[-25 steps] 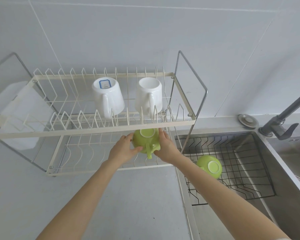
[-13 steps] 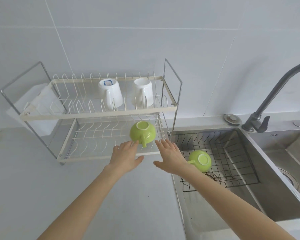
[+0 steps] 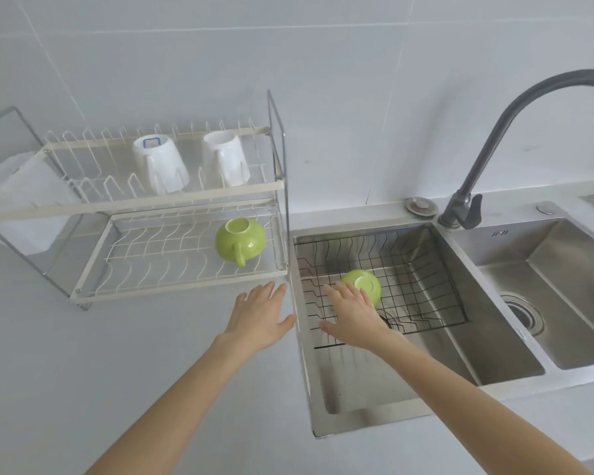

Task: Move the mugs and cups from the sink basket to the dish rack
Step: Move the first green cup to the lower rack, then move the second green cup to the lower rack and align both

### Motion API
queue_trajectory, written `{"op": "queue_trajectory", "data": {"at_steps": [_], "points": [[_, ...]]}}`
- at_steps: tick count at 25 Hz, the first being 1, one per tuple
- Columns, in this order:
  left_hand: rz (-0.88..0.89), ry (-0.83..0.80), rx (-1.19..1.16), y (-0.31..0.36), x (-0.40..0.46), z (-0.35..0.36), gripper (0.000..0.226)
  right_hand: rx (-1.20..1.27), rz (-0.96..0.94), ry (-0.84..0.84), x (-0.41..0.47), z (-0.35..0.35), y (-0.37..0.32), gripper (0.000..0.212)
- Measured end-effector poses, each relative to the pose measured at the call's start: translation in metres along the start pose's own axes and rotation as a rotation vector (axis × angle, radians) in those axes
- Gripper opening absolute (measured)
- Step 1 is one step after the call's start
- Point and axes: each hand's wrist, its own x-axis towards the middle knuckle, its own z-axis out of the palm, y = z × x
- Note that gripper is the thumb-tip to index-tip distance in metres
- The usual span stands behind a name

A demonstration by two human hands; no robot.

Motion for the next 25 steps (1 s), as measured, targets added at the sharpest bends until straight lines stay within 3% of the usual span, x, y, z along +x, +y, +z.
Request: {"op": "queue_trajectory", "data": {"at_steps": [10,18,25], "points": [[-0.016,-0.081,-0.056,0.097,0.061,0.025,0.064,0.023,0.021,-0.076,0.01,-0.014,0.106,0.073],[-0.099,-0.147,-0.093,0.135,0.112,0.048,0.066,0.08,0.022,-0.158,0.035,-0.018,0.163,0.076],[-0.125,-0.2,-0.183,0.138,0.161,0.068,0.062,0.489,0.183,-0.238,0.073,0.002,0.187,0.067]]}}
